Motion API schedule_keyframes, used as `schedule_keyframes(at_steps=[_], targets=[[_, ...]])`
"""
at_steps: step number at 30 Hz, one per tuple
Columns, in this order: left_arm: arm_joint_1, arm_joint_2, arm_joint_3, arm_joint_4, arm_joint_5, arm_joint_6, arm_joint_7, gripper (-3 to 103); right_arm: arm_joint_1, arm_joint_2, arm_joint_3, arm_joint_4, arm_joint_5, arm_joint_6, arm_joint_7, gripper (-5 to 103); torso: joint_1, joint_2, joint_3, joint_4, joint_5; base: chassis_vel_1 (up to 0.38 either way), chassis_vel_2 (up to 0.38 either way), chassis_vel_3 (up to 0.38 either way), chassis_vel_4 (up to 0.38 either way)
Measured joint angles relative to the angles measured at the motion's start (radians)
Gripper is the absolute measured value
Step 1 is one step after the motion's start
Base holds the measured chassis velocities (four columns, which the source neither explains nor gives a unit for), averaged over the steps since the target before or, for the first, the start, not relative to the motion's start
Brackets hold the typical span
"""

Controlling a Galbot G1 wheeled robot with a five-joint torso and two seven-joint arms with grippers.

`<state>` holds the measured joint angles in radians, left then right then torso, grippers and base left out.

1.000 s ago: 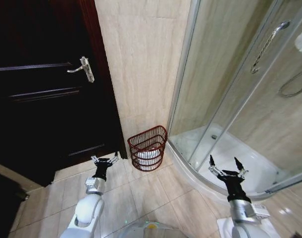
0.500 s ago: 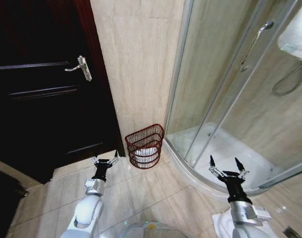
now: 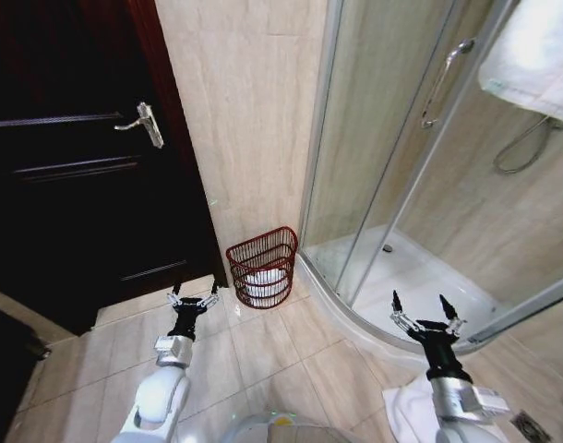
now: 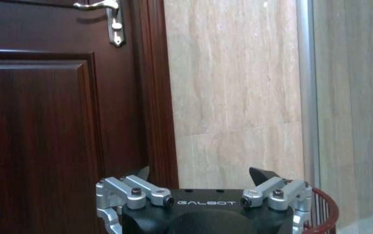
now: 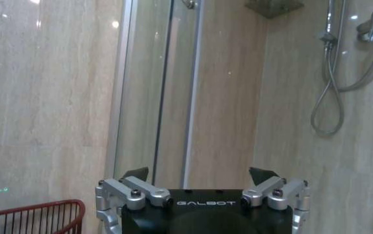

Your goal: Discard the used towel into the hamper.

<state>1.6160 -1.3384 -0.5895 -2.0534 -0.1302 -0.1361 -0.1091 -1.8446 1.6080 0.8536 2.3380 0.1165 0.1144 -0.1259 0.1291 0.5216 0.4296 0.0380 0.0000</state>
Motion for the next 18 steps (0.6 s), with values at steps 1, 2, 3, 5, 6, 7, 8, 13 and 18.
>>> schedule_keyframes(at_steps=[1,2,3,5,6,7,8,13,18], targets=[[0.002,0.000,-0.001,0.001,0.001,-0.008,0.001,100,-0.002,0.000,0.001,0.000,0.000,0.004,0.000,100,0.000,0.000,0.000,0.0000,0.0000,-0.005,-0.111,-0.022,0.107],[0.003,-0.001,-0.002,0.003,0.006,-0.016,0.002,100,-0.006,0.000,0.002,0.000,0.000,0.010,0.000,100,0.000,0.000,0.000,0.0000,0.0000,0.033,-0.111,-0.021,0.104],[0.003,-0.001,-0.002,0.003,0.006,-0.016,0.002,100,-0.006,0.000,0.002,0.000,0.000,0.010,0.000,100,0.000,0.000,0.000,0.0000,0.0000,0.033,-0.111,-0.021,0.104],[0.007,-0.004,-0.003,0.003,0.010,-0.023,0.005,100,-0.011,0.000,0.002,0.000,0.001,0.016,0.000,100,0.000,0.000,0.000,0.0000,0.0000,0.041,-0.105,-0.015,0.110],[0.010,-0.004,-0.003,0.002,0.011,-0.025,0.006,100,-0.013,0.000,0.003,0.000,0.001,0.019,0.000,100,0.000,0.000,0.000,0.0000,0.0000,0.041,-0.130,-0.009,0.109],[0.010,-0.004,-0.003,0.002,0.011,-0.025,0.006,100,-0.013,0.000,0.003,0.000,0.001,0.019,0.000,100,0.000,0.000,0.000,0.0000,0.0000,0.041,-0.130,-0.009,0.109],[0.015,-0.005,-0.003,0.002,0.012,-0.028,0.006,100,-0.015,0.000,0.004,0.000,0.001,0.023,0.000,100,0.000,0.000,0.000,0.0000,-0.0001,0.041,-0.126,-0.041,0.109],[0.029,-0.004,-0.007,-0.003,0.012,-0.034,0.008,100,-0.018,0.000,0.004,0.000,0.001,0.030,0.000,100,0.000,0.000,0.000,0.0000,0.0000,0.015,-0.125,-0.053,0.119],[0.027,-0.005,-0.014,-0.011,0.011,-0.035,0.011,100,-0.018,0.000,0.003,0.002,0.001,0.034,0.000,100,0.000,0.000,0.000,0.0000,0.0000,0.029,-0.117,-0.019,0.125]])
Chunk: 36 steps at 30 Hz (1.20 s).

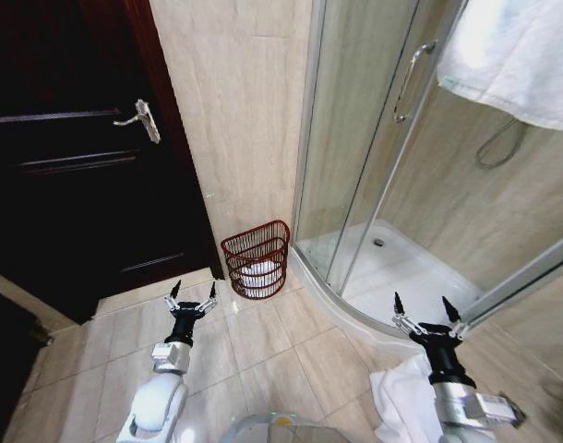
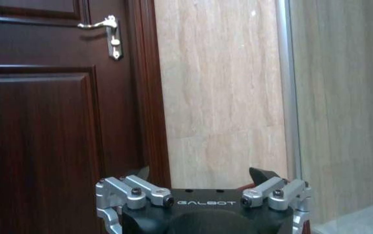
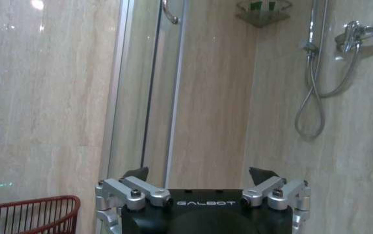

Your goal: Discard the used towel into the hamper.

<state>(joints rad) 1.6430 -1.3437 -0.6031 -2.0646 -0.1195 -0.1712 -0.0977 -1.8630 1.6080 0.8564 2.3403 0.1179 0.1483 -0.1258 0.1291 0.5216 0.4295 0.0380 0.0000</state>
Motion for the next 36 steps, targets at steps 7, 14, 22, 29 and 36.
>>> schedule_keyframes(at_steps=[7,14,22,29,36], targets=[[-0.003,-0.007,-0.001,-0.002,0.000,0.000,0.001,100,0.003,0.000,0.000,0.000,0.001,0.001,0.000,100,0.000,0.000,0.000,0.0000,0.0000,0.009,-0.127,-0.018,0.127],[-0.002,-0.011,0.003,-0.002,0.000,0.000,0.005,100,0.012,0.000,0.004,0.002,0.008,-0.009,0.001,100,0.000,0.000,0.000,0.0000,0.0002,0.002,-0.165,0.000,0.161],[-0.003,-0.018,0.007,0.000,0.001,-0.008,0.009,101,0.018,0.000,0.009,0.012,0.013,-0.020,0.001,100,0.000,0.000,0.000,0.0000,0.0000,-0.001,-0.167,-0.003,0.158],[-0.002,-0.018,0.008,0.003,0.001,-0.012,0.013,99,0.017,0.000,0.010,0.014,0.014,-0.020,0.003,100,0.000,0.000,0.000,0.0000,0.0000,0.004,-0.166,0.003,0.154],[-0.010,-0.018,0.029,0.007,0.004,-0.012,0.014,99,0.016,0.000,0.019,0.012,0.018,-0.016,0.016,100,0.000,0.000,0.000,0.0000,0.0000,0.003,-0.153,0.004,0.163]])
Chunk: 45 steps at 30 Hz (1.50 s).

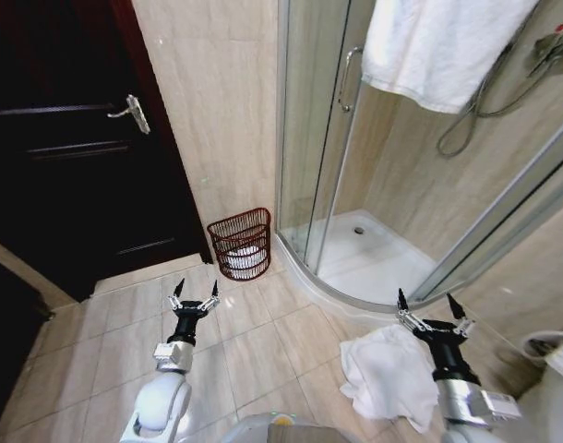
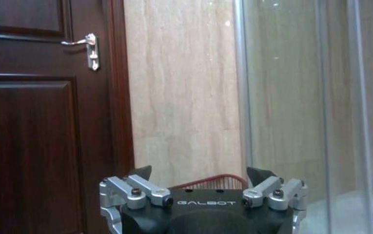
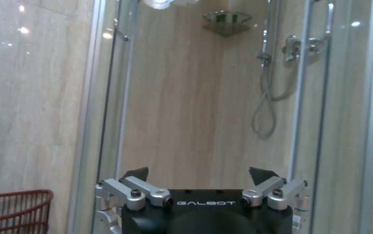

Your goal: Discard the used towel into the hamper.

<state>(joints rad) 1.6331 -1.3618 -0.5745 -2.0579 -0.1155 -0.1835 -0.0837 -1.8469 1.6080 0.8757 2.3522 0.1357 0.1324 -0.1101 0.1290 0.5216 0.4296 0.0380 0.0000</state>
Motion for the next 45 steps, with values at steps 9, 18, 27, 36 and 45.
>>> schedule_keyframes(at_steps=[9,18,27,36,45], targets=[[-0.011,0.000,0.010,0.005,0.005,0.000,-0.001,102,0.012,0.000,0.003,-0.004,0.002,-0.006,0.009,100,0.000,0.000,0.000,0.0000,0.0001,-0.002,-0.147,-0.008,0.150],[-0.015,0.005,0.009,0.010,0.005,0.001,0.001,101,0.026,0.000,-0.011,-0.016,-0.018,0.006,0.022,100,0.000,0.000,0.000,0.0003,0.0000,0.002,-0.061,-0.008,0.063],[-0.032,0.008,0.014,0.018,0.004,0.002,0.003,98,0.026,0.000,-0.015,-0.007,-0.026,0.007,0.049,100,0.000,0.000,0.000,0.0000,0.0000,-0.018,-0.013,-0.016,-0.013],[-0.039,0.008,0.015,0.020,0.004,0.003,0.003,101,0.027,0.000,-0.017,-0.006,-0.023,0.007,0.058,100,0.000,0.000,0.000,0.0000,0.0000,-0.065,-0.072,-0.073,-0.064],[-0.057,0.002,0.021,0.029,-0.003,-0.004,-0.001,100,0.040,0.000,-0.015,-0.011,-0.008,0.002,0.066,100,0.000,0.000,0.000,-0.0004,0.0001,-0.097,-0.081,-0.079,-0.090]])
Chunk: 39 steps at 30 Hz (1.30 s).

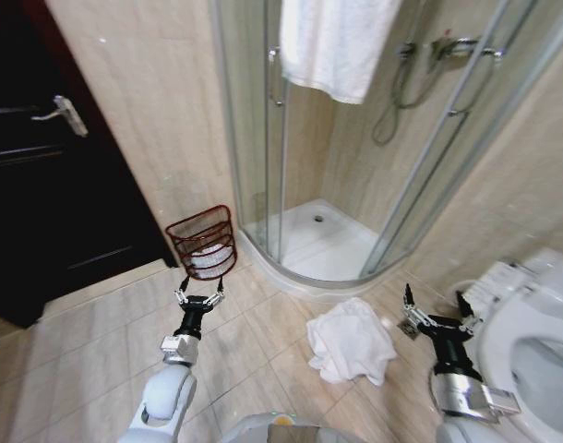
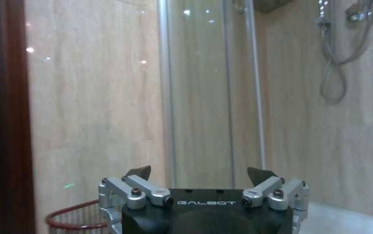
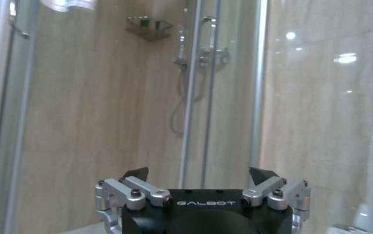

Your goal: Discard the used towel into the hamper.

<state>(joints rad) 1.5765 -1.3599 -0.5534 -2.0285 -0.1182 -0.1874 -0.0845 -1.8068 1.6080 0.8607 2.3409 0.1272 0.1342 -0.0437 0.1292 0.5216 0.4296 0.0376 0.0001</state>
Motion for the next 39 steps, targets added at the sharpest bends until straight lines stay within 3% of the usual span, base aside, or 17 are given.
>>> schedule_keyframes(at_steps=[10,31,39], targets=[[-0.004,-0.001,0.010,-0.019,-0.019,0.023,0.000,100,-0.004,0.000,0.005,0.000,0.005,0.000,0.001,100,0.002,0.004,0.002,0.0006,-0.0001,0.000,0.000,0.000,0.000],[-0.011,-0.003,-0.001,-0.026,-0.023,0.029,-0.003,100,-0.003,0.000,-0.001,0.000,0.001,0.000,-0.010,100,0.039,0.095,0.055,0.0005,-0.0001,0.000,0.000,0.000,0.000],[-0.071,-0.001,-0.035,-0.030,-0.034,0.105,-0.030,100,0.007,0.000,0.003,-0.071,-0.039,0.010,-0.029,100,0.056,0.136,0.079,0.0004,-0.0001,0.000,0.000,0.000,0.000]])
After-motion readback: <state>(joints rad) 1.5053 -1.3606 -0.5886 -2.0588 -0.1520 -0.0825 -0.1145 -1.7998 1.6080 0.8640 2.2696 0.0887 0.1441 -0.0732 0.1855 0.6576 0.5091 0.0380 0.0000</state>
